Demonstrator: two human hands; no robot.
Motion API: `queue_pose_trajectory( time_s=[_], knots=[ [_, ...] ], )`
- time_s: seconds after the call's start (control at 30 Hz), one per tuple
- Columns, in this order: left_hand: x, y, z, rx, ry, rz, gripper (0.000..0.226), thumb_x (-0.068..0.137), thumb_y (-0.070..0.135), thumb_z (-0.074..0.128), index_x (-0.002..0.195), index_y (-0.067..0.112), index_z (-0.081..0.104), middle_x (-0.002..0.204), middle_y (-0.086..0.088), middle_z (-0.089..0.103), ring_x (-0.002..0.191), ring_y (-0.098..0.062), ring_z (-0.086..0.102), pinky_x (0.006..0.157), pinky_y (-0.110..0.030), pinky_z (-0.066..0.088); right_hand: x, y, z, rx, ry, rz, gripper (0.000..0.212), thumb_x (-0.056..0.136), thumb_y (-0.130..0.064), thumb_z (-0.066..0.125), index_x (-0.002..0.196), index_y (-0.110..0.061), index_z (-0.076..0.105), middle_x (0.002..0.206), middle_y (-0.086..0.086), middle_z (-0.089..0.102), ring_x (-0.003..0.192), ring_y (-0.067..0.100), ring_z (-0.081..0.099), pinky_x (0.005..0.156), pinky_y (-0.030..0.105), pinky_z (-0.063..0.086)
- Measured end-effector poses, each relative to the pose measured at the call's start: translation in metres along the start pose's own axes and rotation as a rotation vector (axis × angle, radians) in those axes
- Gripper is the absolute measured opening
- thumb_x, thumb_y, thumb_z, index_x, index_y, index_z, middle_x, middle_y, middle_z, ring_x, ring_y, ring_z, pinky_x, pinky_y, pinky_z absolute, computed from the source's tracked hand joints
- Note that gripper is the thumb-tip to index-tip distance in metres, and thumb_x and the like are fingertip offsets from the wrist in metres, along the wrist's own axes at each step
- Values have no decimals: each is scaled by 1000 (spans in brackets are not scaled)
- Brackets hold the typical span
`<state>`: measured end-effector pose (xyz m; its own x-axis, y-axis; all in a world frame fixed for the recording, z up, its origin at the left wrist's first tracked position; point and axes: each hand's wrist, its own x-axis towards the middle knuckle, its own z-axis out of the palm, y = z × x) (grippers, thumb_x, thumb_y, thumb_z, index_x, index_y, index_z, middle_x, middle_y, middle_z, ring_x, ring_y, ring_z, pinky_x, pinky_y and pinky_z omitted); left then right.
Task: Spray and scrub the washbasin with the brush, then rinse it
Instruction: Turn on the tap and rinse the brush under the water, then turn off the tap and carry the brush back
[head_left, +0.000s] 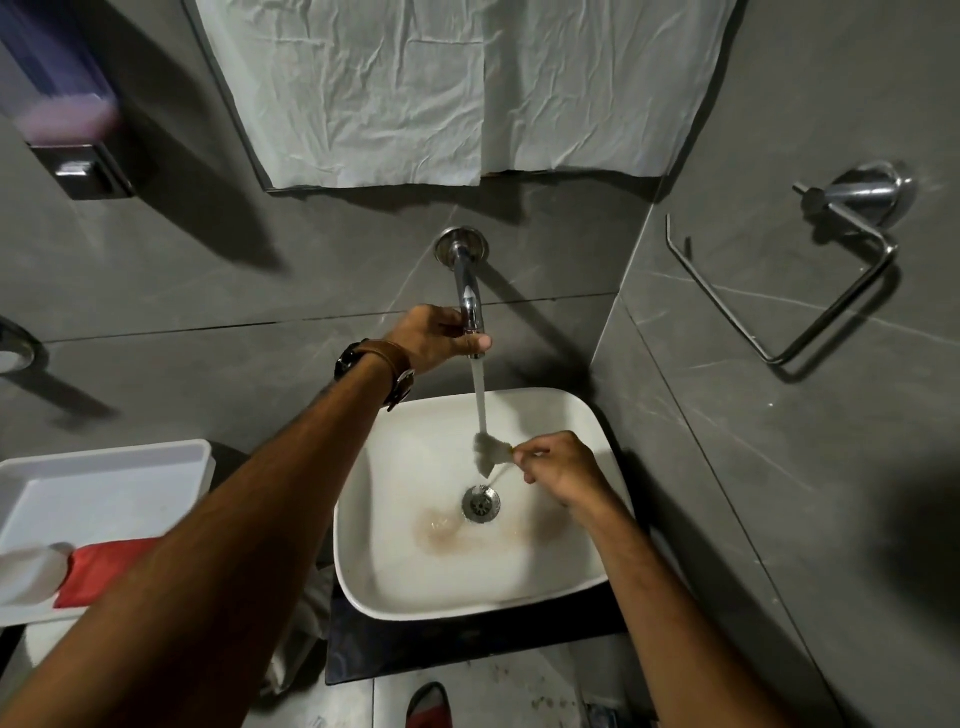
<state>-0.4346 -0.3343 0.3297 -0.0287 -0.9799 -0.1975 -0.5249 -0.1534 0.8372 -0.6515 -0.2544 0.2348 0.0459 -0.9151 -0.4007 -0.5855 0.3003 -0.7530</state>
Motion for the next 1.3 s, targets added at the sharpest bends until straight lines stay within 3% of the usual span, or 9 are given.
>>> queue_pose_trajectory(
  time_s=[0.13,0.2,0.5,0.67,0.8,0.9,1.1,1.2,1.3],
  knots=[
    [0,0,8,32,105,-13,35,64,54,83,77,29,63,78,8,66,76,-9,59,67,-26,41,0,-13,-3,103,28,-8,17,90,-32,67,93,-22,80,63,-4,70,58,8,58,50,21,36],
    [0,-1,16,56,183,-30,40,60,57,83,74,27,61,71,5,65,68,-10,58,59,-24,38,1,-17,-6,142,56,-7,13,91,-32,67,90,-25,78,64,-4,71,57,7,58,50,21,35],
    [-2,-2,49,49,483,-80,47,63,61,80,74,23,55,64,6,59,56,-8,55,47,-20,34,0,-30,-11,332,138,-75,12,96,-22,66,96,-22,77,65,-1,67,33,-4,46,47,18,30],
    [-1,-4,50,79,502,-98,53,63,64,79,82,18,64,67,4,62,58,-9,57,46,-21,34,-3,-21,-8,272,133,-72,13,95,-24,67,100,-19,78,66,1,69,47,-1,56,53,23,40],
    [-1,-7,49,99,521,-83,51,61,65,80,77,19,65,61,7,60,53,-5,55,43,-19,32,-9,-8,-1,-136,28,-37,21,88,-31,68,85,-13,79,78,8,77,80,27,71,71,33,55],
    [0,-10,49,108,503,-71,56,61,66,79,83,17,63,67,6,62,58,-8,57,47,-22,35,-15,-5,4,-232,69,-35,25,92,-35,63,97,-16,78,99,9,77,97,33,70,80,36,57],
    [-23,-42,48,-62,465,86,39,78,61,69,90,27,55,80,10,61,70,-5,57,60,-23,45,-29,-1,25,-379,-50,-10,25,91,-29,56,87,-12,75,95,9,76,94,36,69,78,39,57],
    [-47,-88,50,2,519,85,27,93,49,55,97,22,59,93,3,66,86,-15,63,76,-36,54,-31,1,39,-390,-47,-6,25,95,-27,55,103,-22,78,110,5,76,105,32,69,84,36,57],
    [-73,-143,48,173,605,11,29,101,35,44,113,14,61,113,-8,64,107,-28,59,92,-43,47,-33,-5,54,-414,-47,14,33,95,-33,49,115,-26,74,125,3,72,117,32,65,91,35,54]
  ],
)
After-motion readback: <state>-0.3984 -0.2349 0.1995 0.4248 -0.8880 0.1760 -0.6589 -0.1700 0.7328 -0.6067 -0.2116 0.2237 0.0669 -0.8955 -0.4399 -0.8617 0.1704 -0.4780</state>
